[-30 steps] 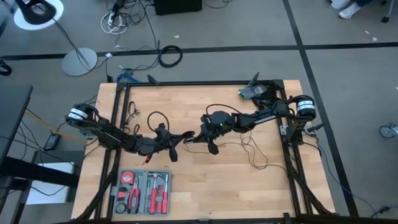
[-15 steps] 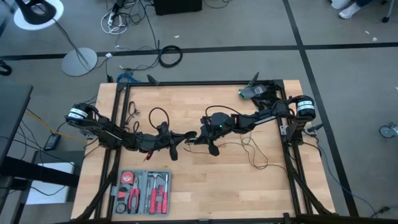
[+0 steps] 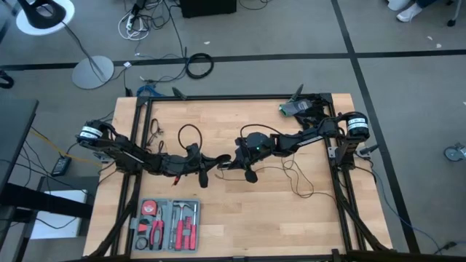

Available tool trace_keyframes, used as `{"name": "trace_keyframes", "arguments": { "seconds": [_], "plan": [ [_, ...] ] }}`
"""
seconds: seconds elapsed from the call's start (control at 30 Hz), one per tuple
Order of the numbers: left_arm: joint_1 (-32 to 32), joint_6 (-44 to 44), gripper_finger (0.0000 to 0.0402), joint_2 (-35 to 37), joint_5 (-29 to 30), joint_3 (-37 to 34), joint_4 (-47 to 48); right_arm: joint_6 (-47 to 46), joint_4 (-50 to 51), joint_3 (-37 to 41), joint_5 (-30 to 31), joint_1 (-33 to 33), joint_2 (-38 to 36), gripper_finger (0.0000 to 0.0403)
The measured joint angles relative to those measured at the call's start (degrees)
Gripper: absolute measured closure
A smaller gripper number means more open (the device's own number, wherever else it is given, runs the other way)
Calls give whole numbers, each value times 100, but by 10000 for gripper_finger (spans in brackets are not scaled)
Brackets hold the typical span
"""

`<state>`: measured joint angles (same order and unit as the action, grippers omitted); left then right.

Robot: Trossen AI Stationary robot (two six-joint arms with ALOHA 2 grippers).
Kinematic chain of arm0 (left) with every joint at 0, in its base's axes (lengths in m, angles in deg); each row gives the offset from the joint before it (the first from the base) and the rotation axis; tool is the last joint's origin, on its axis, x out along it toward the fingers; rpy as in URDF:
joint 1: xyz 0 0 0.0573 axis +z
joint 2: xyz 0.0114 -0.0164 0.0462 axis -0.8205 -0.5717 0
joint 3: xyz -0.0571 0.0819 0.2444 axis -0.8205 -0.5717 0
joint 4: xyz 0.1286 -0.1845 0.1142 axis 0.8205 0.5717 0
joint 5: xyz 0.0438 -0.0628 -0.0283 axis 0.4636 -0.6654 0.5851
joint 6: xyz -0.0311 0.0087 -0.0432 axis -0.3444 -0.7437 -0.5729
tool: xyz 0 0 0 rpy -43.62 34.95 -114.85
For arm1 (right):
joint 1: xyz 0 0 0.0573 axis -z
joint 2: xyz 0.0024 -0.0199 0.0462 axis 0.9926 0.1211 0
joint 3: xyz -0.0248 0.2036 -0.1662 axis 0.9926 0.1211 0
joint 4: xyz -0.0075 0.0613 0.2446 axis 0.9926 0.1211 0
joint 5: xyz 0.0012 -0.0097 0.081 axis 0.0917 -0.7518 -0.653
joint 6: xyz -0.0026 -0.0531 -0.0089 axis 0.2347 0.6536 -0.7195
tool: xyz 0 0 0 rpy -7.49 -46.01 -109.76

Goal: Coil cords
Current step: Coil the black wire onto the spool

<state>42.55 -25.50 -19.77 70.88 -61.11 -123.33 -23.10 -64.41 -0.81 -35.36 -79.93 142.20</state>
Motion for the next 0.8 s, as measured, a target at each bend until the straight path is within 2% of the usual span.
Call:
{"name": "trace_keyframes", "arguments": {
  "seconds": [0.23,0.53,0.8],
  "plan": [
    [40,101,376,-2,-177,0,12,51,32,0,94,0,0,402],
    [40,260,399,-4,-214,-7,38,5,65,-7,91,-2,0,400],
    [33,418,400,-11,196,-7,25,-284,60,-22,365,18,-16,371]
  ]
}}
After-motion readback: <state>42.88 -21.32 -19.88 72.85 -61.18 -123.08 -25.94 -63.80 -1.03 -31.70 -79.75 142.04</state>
